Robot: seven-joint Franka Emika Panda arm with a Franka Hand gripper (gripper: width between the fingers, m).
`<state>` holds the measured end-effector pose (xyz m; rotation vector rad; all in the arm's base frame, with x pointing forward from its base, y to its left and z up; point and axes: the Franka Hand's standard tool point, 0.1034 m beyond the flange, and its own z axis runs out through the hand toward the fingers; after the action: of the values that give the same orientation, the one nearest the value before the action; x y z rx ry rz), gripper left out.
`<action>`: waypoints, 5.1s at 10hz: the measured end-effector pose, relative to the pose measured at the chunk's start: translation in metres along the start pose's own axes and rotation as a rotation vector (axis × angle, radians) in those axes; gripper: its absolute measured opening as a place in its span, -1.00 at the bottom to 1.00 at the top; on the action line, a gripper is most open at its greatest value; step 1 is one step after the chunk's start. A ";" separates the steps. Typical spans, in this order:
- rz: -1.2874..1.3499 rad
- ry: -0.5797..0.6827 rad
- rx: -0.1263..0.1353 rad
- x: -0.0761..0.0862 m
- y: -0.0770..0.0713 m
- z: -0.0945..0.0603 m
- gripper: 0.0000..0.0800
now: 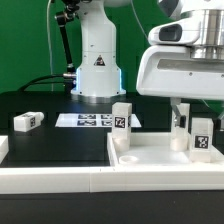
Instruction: Assemble square table
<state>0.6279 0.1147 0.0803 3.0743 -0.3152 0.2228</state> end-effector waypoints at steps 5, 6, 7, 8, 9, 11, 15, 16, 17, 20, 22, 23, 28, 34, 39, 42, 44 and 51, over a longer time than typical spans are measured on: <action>0.241 0.001 0.003 0.001 0.000 -0.001 -0.27; 0.315 0.010 0.012 0.001 0.002 0.000 -0.27; 0.434 0.027 0.035 0.000 0.004 0.000 -0.27; 0.571 0.030 0.041 -0.002 0.000 -0.001 -0.27; 0.672 0.028 0.043 -0.003 -0.002 -0.001 -0.27; 0.843 0.032 0.064 -0.004 -0.002 -0.001 -0.27; 1.075 0.016 0.067 -0.004 -0.002 -0.001 -0.27; 1.135 0.014 0.068 -0.004 -0.002 -0.001 -0.27; 1.169 0.012 0.069 -0.004 -0.002 -0.001 -0.27; 1.382 0.006 0.088 -0.005 -0.002 -0.001 -0.27; 1.533 0.012 0.133 -0.005 -0.003 -0.002 -0.26; 1.627 0.008 0.153 -0.005 -0.003 -0.002 -0.25; 1.795 0.020 0.169 -0.004 0.011 -0.001 -0.25; 1.398 0.005 0.134 0.006 0.002 -0.006 0.58; 1.003 0.012 0.098 0.004 0.006 -0.007 0.62; 0.595 0.037 0.090 0.016 0.022 -0.022 0.62; 0.411 0.051 0.095 0.021 0.037 -0.032 0.62; 0.138 0.055 0.066 0.023 0.063 -0.033 0.62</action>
Offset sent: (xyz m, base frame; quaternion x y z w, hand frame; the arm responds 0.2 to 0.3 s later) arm 0.0000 0.0000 0.0000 0.0000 0.0000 0.1296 0.9916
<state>0.6324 0.0505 0.1182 3.1065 -0.5291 0.3293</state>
